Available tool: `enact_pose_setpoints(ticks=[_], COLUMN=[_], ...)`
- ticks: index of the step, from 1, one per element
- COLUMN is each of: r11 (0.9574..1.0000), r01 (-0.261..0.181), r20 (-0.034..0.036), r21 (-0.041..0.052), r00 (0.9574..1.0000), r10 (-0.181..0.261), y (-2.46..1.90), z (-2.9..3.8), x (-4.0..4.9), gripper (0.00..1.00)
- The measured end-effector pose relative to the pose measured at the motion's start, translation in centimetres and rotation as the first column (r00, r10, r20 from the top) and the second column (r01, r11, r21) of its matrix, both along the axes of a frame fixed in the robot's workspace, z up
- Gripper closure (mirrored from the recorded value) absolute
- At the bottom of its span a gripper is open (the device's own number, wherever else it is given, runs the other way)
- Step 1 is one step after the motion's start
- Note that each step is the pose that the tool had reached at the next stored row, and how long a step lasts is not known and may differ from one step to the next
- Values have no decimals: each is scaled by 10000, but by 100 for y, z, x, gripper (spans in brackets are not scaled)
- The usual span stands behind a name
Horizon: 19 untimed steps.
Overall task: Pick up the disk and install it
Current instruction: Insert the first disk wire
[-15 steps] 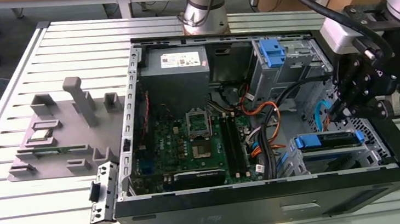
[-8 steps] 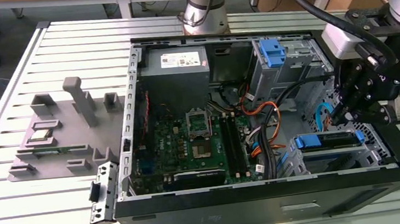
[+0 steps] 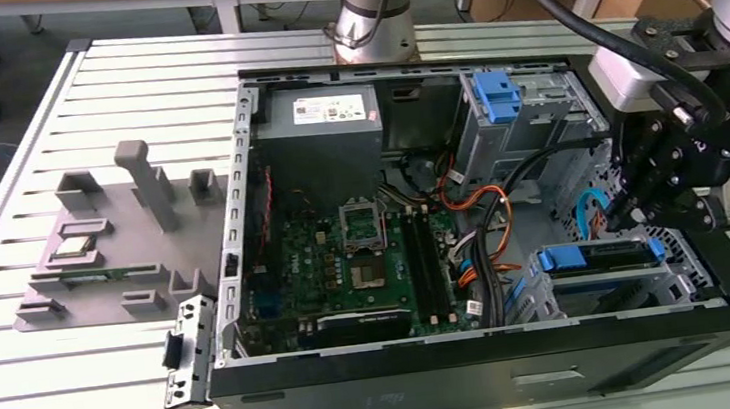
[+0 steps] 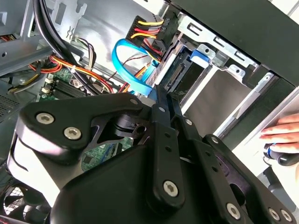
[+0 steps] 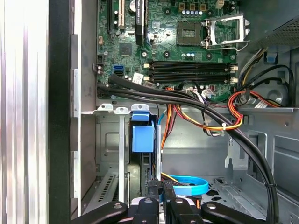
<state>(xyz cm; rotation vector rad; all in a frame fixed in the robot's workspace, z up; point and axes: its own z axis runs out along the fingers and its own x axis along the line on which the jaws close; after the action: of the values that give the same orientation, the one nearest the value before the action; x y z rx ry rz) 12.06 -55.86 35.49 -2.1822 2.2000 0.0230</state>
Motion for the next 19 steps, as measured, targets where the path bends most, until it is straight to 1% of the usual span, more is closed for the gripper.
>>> enact_pose_setpoints(ticks=[15, 16, 19], r11=[10000, 10000, 10000], r01=[0, 0, 0], r20=[1, 1, 1], r21=[-1, 0, -1], r00=[10000, 10000, 10000], r10=[0, 0, 0], y=[-14, -28, -33], z=[0, -1, 0], x=[0, 0, 0], gripper=[84, 84, 84])
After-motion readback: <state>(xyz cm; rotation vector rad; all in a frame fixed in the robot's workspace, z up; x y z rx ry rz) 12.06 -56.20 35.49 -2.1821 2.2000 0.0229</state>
